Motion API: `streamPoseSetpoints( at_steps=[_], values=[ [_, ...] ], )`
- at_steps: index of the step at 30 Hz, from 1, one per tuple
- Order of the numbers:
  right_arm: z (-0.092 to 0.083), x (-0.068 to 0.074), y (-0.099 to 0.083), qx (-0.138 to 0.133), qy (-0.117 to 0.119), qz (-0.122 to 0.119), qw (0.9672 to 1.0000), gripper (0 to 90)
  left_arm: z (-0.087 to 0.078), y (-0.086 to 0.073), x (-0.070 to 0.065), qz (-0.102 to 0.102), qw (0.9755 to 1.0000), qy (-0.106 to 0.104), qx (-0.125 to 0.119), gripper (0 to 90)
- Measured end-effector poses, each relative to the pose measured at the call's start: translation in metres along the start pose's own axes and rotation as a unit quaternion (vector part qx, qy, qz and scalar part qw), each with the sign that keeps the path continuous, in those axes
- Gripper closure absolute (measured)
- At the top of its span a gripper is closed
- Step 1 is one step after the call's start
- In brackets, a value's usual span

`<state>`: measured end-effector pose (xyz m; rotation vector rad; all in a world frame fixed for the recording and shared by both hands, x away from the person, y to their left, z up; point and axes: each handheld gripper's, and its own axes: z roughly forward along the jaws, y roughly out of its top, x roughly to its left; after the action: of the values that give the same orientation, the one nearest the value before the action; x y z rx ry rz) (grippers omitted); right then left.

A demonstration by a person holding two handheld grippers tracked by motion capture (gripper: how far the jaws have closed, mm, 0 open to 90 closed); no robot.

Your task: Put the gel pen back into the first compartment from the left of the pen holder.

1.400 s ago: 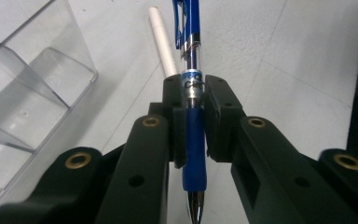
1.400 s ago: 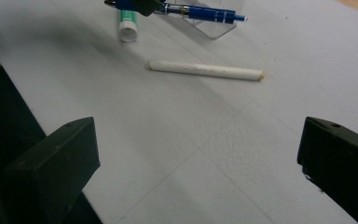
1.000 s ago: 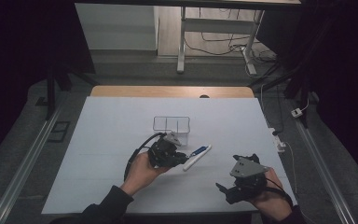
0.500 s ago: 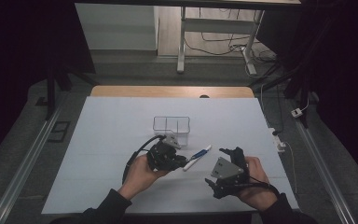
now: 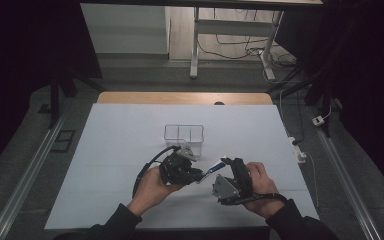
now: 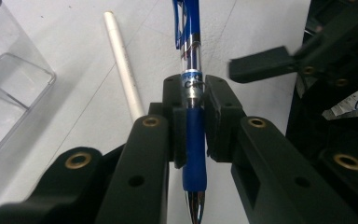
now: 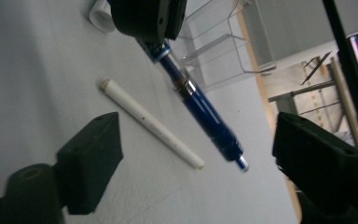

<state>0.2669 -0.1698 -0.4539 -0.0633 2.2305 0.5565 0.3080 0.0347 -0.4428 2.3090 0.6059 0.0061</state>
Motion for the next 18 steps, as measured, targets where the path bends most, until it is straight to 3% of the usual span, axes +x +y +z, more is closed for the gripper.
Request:
streamPoseSetpoints(
  at_steps=[9,18],
  values=[
    [0.006,0.007,0.009,0.0,-0.019,-0.078,0.9968,46.9,0.0,0.002,-0.002,-0.001,1.0,-0.003,-0.003,78.7],
    [0.01,0.012,0.014,-0.01,-0.032,-0.123,0.9919,65.5,0.0,0.003,-0.001,-0.002,1.0,-0.006,-0.007,78.7]
  ],
)
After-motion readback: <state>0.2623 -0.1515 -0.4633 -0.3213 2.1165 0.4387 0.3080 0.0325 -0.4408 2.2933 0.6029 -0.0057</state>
